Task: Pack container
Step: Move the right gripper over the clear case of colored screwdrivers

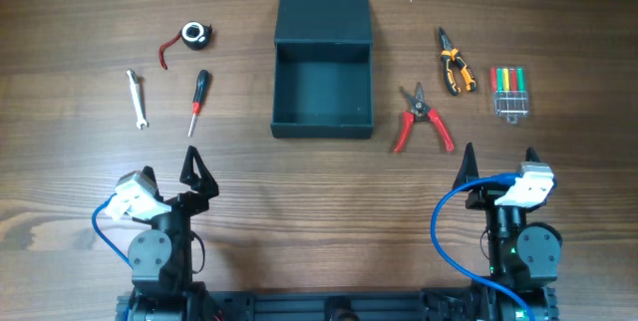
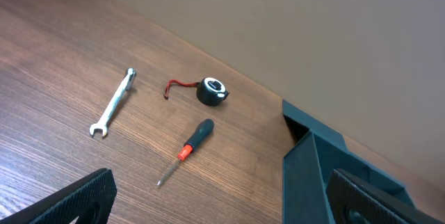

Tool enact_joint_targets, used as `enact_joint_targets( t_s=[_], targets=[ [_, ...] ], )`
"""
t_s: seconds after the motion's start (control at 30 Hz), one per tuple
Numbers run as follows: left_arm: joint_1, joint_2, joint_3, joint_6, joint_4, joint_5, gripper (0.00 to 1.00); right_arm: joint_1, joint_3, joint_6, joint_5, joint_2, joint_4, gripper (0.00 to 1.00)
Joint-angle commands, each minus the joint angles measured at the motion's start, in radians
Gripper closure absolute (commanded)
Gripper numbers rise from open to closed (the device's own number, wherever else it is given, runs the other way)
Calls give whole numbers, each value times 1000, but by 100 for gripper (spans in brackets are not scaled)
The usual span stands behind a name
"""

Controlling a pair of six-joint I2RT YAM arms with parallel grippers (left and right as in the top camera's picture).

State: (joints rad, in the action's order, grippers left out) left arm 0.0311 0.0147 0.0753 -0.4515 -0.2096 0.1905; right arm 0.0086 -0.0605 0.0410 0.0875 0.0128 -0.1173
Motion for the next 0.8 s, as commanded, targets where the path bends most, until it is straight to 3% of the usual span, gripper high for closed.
enact_joint_targets(
  t_s=[0.0, 0.5, 0.63, 0.77],
  targets=[
    [4, -8, -9, 2, 3, 12, 0, -2, 2, 14, 10, -10, 5, 0],
    [4, -8, -9, 2, 3, 12, 0, -2, 2, 19, 9, -10, 5, 0],
    [4, -8, -9, -6, 6, -23, 0, -2, 1, 251, -20, -10, 1, 0],
    [4, 1, 26, -23, -51, -74, 0, -2, -12, 299, -104, 15, -3, 0]
  ],
)
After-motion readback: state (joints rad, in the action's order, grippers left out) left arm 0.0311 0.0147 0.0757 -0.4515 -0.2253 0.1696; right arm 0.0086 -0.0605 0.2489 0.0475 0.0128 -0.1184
